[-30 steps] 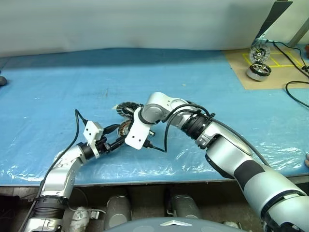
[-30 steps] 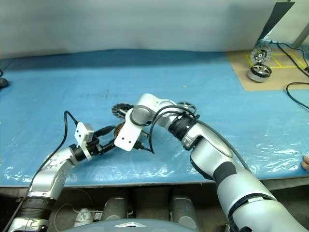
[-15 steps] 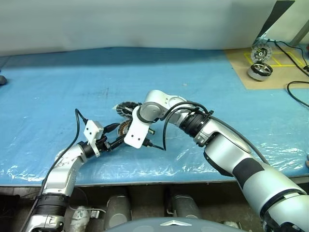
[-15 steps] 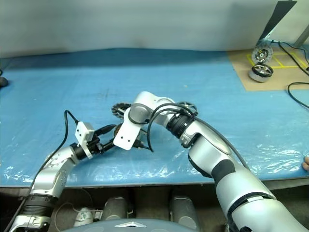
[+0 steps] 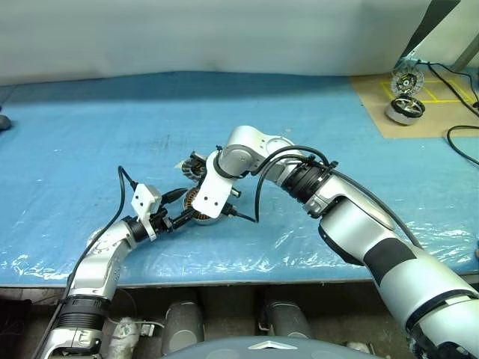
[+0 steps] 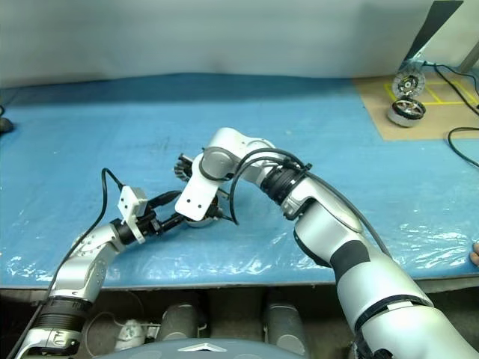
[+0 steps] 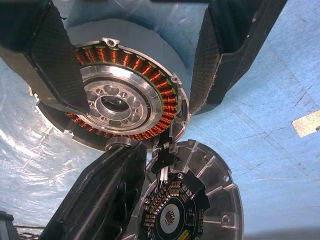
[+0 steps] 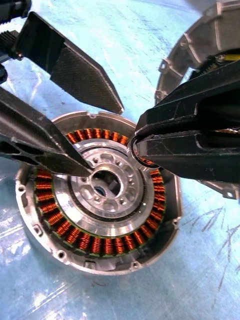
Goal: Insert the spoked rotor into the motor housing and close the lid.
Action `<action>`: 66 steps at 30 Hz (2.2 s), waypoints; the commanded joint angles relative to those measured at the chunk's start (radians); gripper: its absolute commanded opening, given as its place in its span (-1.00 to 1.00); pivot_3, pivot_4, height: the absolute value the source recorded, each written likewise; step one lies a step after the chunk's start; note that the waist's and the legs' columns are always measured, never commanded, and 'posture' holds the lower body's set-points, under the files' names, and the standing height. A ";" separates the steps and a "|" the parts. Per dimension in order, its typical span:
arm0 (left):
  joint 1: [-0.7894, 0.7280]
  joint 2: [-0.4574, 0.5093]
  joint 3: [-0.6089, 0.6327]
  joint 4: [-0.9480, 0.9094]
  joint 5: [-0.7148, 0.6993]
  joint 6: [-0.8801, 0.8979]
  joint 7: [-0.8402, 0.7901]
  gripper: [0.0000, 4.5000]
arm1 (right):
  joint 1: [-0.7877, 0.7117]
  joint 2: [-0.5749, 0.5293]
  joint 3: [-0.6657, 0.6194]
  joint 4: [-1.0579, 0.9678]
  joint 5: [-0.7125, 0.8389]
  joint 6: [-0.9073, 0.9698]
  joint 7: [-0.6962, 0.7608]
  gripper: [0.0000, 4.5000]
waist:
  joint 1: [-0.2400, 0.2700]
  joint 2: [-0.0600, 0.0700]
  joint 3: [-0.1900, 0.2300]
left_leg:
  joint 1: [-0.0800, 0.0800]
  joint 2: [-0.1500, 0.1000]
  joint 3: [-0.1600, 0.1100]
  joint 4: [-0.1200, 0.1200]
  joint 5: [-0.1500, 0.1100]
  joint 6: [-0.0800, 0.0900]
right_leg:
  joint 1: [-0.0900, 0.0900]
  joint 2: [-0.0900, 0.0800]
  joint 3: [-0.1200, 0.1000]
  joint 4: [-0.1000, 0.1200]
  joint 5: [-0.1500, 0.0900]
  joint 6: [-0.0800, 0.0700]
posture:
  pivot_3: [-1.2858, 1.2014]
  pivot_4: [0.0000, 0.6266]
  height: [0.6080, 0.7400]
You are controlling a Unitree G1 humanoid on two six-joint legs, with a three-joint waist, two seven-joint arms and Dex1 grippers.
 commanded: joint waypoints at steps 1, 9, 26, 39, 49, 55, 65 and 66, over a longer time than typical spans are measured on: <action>-0.008 -0.002 -0.004 0.009 0.003 -0.005 -0.007 0.51 | -0.004 0.008 -0.010 -0.056 0.037 0.003 0.020 -0.98 | 0.000 0.000 0.000 | 0.000 0.000 0.000 0.000 0.000 0.000 | 0.000 0.000 0.000 0.000 0.000 0.000 | 0.03 -0.52 1.00; -0.005 -0.007 -0.009 -0.001 0.003 -0.001 -0.004 0.51 | 0.012 0.028 0.003 -0.051 0.039 0.007 0.020 -0.98 | 0.000 0.000 0.000 | 0.000 0.000 0.000 0.001 0.000 0.000 | 0.000 0.000 0.000 0.000 0.000 0.000 | 0.03 -0.52 1.00; 0.027 -0.008 -0.007 -0.042 0.000 0.011 0.016 0.51 | 0.043 0.021 0.039 -0.037 0.017 0.001 0.013 -0.98 | 0.000 0.000 0.000 | -0.001 0.000 0.000 0.001 0.000 0.000 | 0.000 0.000 -0.001 0.000 0.000 0.000 | 0.03 -0.52 1.00; 0.020 0.046 0.031 -0.130 -0.070 0.070 -0.022 0.51 | 0.042 0.006 0.041 -0.017 0.002 -0.006 -0.008 -0.98 | 0.000 0.000 0.001 | -0.001 0.000 0.000 0.002 0.000 0.000 | 0.000 0.000 -0.001 0.001 0.000 0.000 | 0.03 -0.52 1.00; 0.064 0.128 0.053 -0.234 -0.123 0.147 -0.068 0.51 | 0.050 0.018 0.048 -0.018 -0.004 -0.005 -0.019 -0.98 | -0.001 0.000 0.001 | -0.001 0.000 0.000 0.003 0.000 0.000 | 0.000 0.000 -0.001 0.002 0.000 0.000 | 0.03 -0.52 1.00; 0.092 0.129 0.058 -0.176 -0.102 0.116 -0.070 0.51 | 0.053 0.025 0.062 -0.041 -0.016 -0.017 -0.020 -0.98 | 0.000 0.000 0.001 | -0.001 0.000 0.000 0.003 0.000 0.000 | 0.000 0.000 -0.001 0.002 0.000 0.000 | 0.03 -0.52 1.00; 0.100 0.105 0.036 -0.138 -0.070 0.072 -0.072 0.51 | 0.064 -0.008 0.052 -0.061 -0.006 -0.012 0.001 -0.98 | 0.001 0.000 0.001 | -0.001 0.000 0.000 0.003 0.000 0.000 | 0.000 0.000 -0.001 0.002 0.000 0.000 | 0.03 -0.52 1.00; 0.100 0.104 0.035 -0.141 -0.069 0.072 -0.072 0.51 | 0.065 -0.010 0.052 -0.065 -0.005 -0.011 0.003 -0.98 | 0.001 0.000 0.001 | -0.001 0.000 0.000 0.003 0.000 0.000 | 0.000 0.000 -0.001 0.002 0.000 0.000 | 0.03 -0.52 1.00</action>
